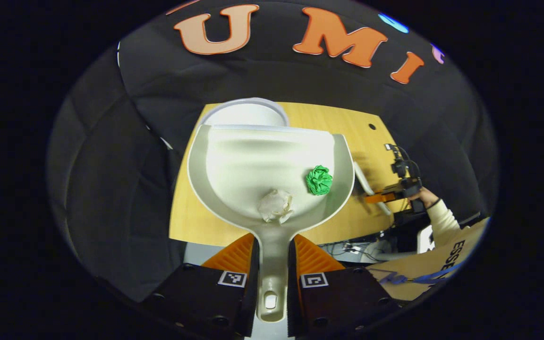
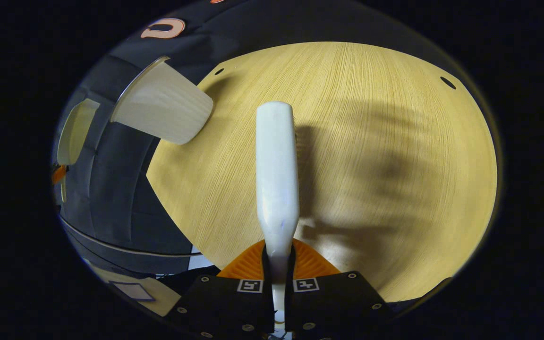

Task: Pick up the small broom and dustpan from the desktop, sweep the trash into the dustpan with the broom, and then empty the trash into the garbage bin.

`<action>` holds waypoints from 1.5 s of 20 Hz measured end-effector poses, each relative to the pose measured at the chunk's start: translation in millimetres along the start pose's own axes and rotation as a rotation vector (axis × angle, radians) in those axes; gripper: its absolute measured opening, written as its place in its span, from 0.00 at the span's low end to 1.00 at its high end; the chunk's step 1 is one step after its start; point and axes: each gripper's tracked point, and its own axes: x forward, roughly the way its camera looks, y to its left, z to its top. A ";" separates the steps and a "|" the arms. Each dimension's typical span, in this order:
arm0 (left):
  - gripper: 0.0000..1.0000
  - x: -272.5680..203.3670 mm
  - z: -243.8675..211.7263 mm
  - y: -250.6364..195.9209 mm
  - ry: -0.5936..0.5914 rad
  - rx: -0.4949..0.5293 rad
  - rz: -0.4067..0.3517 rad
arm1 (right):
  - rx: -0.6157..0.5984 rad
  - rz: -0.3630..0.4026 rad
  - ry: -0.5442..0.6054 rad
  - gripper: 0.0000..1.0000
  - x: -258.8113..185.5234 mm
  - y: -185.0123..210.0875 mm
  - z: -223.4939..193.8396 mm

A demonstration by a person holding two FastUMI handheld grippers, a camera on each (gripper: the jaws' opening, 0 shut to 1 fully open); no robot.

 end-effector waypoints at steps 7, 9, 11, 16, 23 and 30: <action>0.27 22.5 73.2 47.0 0.086 0.198 0.149 | 0.059 -0.025 -0.027 0.08 -5.6 1.9 4.0; 0.27 27.4 102.4 63.8 0.110 0.301 0.206 | 0.079 -0.031 -0.037 0.08 -4.9 3.3 5.8; 0.27 31.9 121.9 65.1 0.145 0.396 0.234 | 0.095 -0.035 -0.043 0.08 -3.4 4.9 5.3; 0.27 40.6 143.3 68.5 0.224 0.580 0.284 | 0.133 -0.031 -0.069 0.08 -0.1 8.8 5.3; 0.27 68.7 167.8 77.5 0.257 0.776 0.383 | 0.156 -0.044 -0.088 0.08 5.4 16.1 1.9; 0.27 74.4 171.7 78.0 0.288 0.909 0.447 | 0.170 -0.050 -0.101 0.08 3.9 17.6 3.0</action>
